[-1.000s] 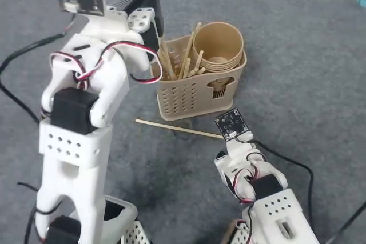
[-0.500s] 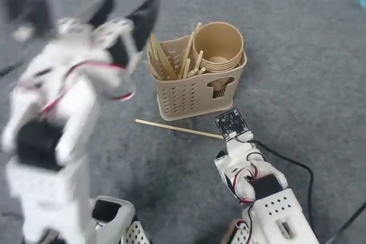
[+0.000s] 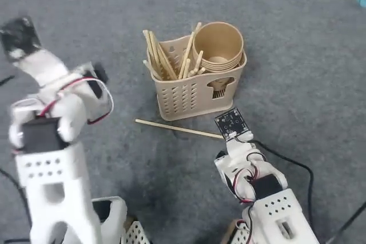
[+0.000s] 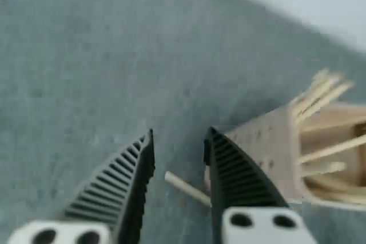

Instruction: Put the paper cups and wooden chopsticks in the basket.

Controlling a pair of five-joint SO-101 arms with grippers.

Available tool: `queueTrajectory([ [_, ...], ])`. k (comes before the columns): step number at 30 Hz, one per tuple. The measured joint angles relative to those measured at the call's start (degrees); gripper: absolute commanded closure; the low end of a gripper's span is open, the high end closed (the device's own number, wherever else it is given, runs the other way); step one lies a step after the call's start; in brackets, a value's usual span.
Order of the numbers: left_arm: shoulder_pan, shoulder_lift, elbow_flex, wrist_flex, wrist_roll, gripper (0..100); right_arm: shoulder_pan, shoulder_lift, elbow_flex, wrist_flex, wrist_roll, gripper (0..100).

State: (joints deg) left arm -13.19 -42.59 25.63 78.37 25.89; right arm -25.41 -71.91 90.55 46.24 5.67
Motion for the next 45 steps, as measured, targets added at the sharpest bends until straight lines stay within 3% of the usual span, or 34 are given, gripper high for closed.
queueTrajectory([
  [6, -0.09, 0.0, 14.68, -6.86, 0.7, 88, 0.0, 0.0, 0.0, 0.0, 0.0, 91.9],
  [11, 2.02, 0.09, 18.9, -8.79, 2.64, 88, 0.0, 0.0, 0.0, 0.0, 0.0, 91.9],
  [19, 6.15, 2.02, 18.73, -10.2, 5.8, 88, 0.0, 0.0, 0.0, 0.0, 0.0, 91.9],
  [32, 9.49, 29.71, 3.52, -8.79, 13.45, 88, 0.0, 0.0, 0.0, 0.0, 0.0, 91.9],
  [45, 12.4, 46.95, 0.26, -7.3, 15.38, 86, 0.0, 0.0, 0.0, 0.0, 0.0, 91.9],
])
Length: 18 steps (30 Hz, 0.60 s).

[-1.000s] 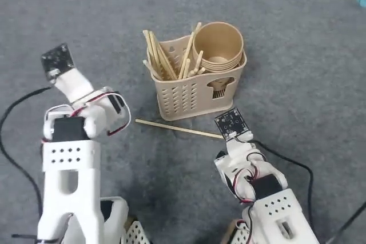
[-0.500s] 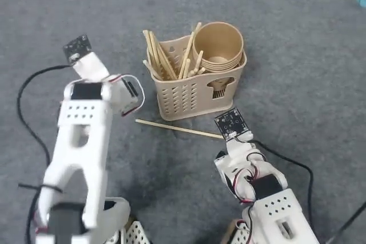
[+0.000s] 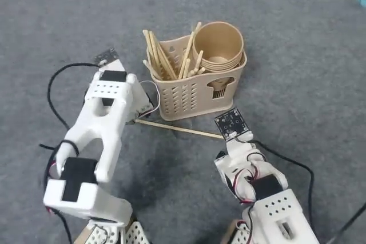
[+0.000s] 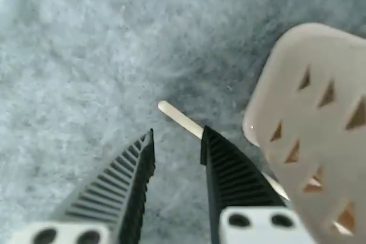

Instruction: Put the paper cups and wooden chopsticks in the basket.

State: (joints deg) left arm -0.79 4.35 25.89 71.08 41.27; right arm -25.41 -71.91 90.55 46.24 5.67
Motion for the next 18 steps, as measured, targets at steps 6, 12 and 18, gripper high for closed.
queueTrajectory([
  [6, 0.09, 0.62, -0.44, -0.62, 0.26, 79, 0.0, 0.0, 0.0, 0.0, 0.0, 91.9],
  [12, 0.18, 0.79, 1.67, -5.27, 1.76, 79, 0.0, 0.0, 0.0, 0.0, 0.0, 91.9],
  [18, 0.18, 0.88, 3.69, -6.68, 1.85, 79, 0.0, 0.0, 0.0, 0.0, 0.0, 91.9],
])
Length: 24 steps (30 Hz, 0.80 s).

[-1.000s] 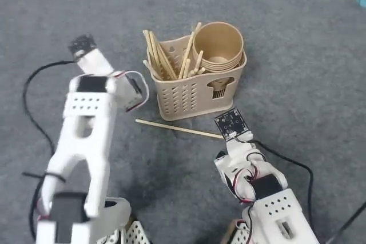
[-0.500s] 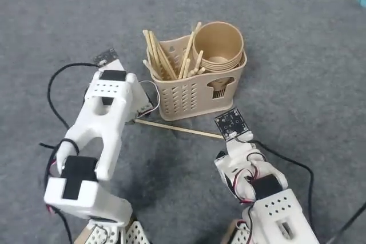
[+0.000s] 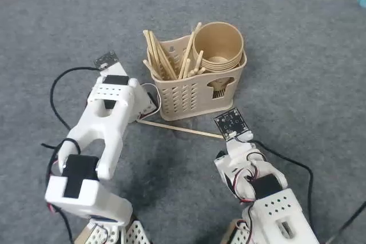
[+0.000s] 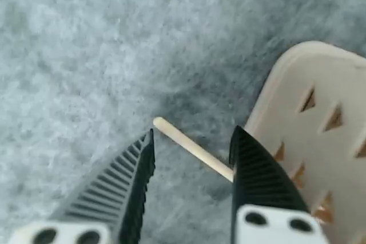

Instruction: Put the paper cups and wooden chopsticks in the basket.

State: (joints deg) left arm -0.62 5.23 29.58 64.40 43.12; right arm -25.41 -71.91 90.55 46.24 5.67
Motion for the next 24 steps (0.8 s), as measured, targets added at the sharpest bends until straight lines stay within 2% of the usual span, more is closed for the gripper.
queueTrajectory([
  [6, -0.35, 0.0, 0.62, -0.35, 0.0, 79, 0.0, 0.0, 0.0, 0.0, 0.0, 91.9],
  [14, -0.44, 0.0, 5.98, -8.44, 0.0, 79, 0.0, 0.0, 0.0, 0.0, 0.0, 91.9],
  [21, -0.44, 0.0, 7.47, -9.41, 0.0, 79, 0.0, 0.0, 0.0, 0.0, 0.0, 91.9],
  [24, -0.44, 0.0, 7.47, -9.41, 0.09, 85, 0.0, 0.0, 0.0, 0.0, 0.0, 91.9],
])
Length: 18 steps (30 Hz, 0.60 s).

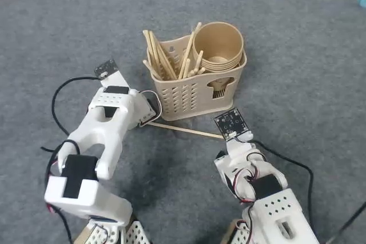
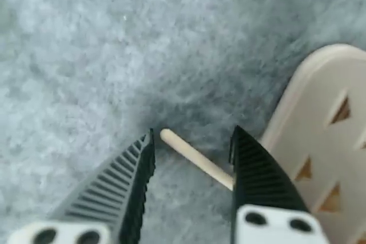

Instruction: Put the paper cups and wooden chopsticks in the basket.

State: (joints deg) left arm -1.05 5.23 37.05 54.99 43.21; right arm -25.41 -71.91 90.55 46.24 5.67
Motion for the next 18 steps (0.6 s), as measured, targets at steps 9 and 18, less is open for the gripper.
queueTrajectory([
  [9, 0.35, -0.09, 0.26, -1.05, -3.34, 99, 0.09, 0.0, 0.0, 0.0, 0.0, 91.9],
  [18, 0.18, -0.09, 0.26, -1.23, -4.4, 99, 1.32, 0.0, 0.0, 0.0, 0.0, 91.9],
])
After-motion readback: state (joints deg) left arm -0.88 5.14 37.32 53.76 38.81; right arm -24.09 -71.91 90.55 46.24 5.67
